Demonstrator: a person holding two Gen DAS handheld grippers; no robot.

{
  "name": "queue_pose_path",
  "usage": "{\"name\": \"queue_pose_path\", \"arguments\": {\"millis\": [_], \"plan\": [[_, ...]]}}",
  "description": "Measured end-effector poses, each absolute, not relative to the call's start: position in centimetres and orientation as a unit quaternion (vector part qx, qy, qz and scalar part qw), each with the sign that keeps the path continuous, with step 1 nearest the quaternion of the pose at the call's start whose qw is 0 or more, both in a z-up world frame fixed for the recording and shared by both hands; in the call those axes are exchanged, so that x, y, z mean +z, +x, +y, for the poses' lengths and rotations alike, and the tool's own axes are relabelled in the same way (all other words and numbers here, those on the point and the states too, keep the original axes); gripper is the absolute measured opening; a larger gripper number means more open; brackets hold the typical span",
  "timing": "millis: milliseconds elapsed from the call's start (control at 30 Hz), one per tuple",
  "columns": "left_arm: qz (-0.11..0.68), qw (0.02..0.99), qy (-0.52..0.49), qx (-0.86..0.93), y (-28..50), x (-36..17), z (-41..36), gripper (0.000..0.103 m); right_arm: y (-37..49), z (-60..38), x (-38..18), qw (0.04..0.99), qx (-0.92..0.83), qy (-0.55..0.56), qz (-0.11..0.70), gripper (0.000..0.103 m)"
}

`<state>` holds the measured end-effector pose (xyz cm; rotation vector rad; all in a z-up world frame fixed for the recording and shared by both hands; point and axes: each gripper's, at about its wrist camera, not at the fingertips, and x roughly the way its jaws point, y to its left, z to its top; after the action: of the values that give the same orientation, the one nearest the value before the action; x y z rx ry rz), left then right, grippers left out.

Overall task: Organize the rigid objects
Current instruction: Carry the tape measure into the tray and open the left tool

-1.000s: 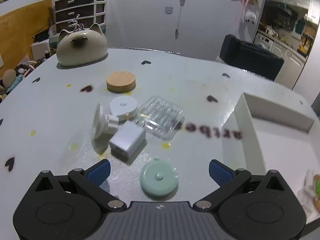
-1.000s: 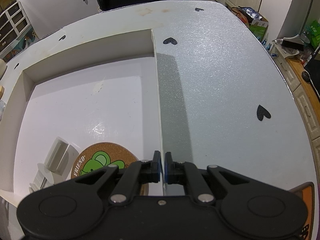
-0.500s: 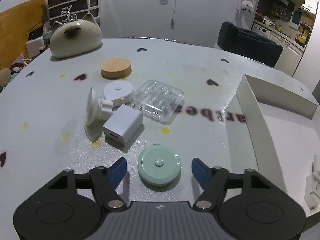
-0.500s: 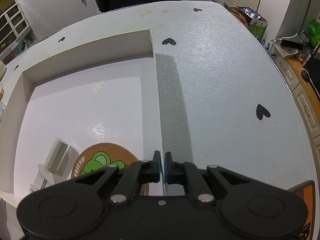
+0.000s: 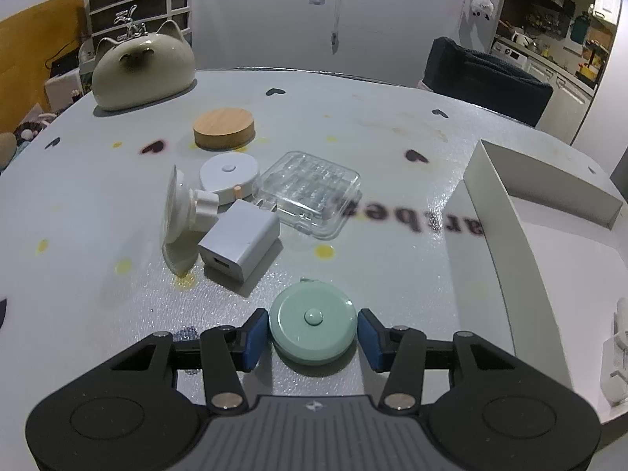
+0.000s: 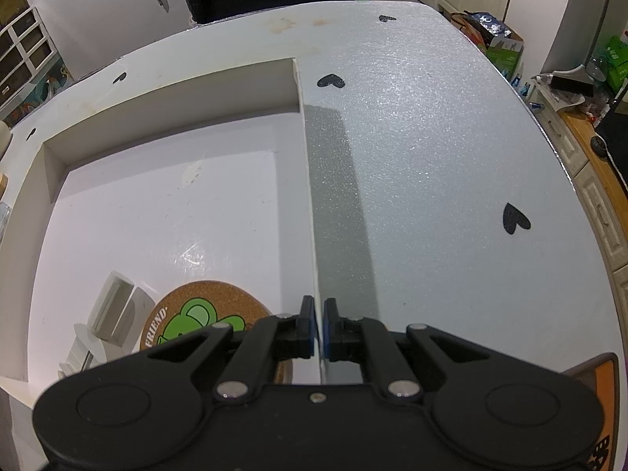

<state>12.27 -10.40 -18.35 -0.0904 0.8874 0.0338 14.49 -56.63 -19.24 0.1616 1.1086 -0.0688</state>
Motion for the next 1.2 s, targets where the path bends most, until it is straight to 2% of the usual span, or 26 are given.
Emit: {"name": "queue_pose_path", "arguments": {"millis": [300, 667, 967, 1200], "plan": [[0.396, 0.916, -0.055, -0.011, 12.4, -15.0, -10.8, 0.05, 14.5, -56.6, -19.2, 0.847, -0.033, 0.077, 0.526, 0.005], [0.364, 0.918, -0.016, -0.157, 12.3, -11.1, -17.7, 0.05, 14.5, -56.7, -19.3, 0.847, -0.033, 0.078, 0.525, 0.005], [0.389, 0.878, 0.047, -0.276, 11.1, -12.5, -24.2, 0.05, 14.5, -56.7, -19.3, 0.847, -0.033, 0.079, 0.525, 0.006], [0.431, 0.845, 0.095, -0.304, 10.6, -14.8, -27.2, 0.05, 14.5, -56.7, -19.3, 0.847, -0.033, 0.078, 0.525, 0.006]]}}
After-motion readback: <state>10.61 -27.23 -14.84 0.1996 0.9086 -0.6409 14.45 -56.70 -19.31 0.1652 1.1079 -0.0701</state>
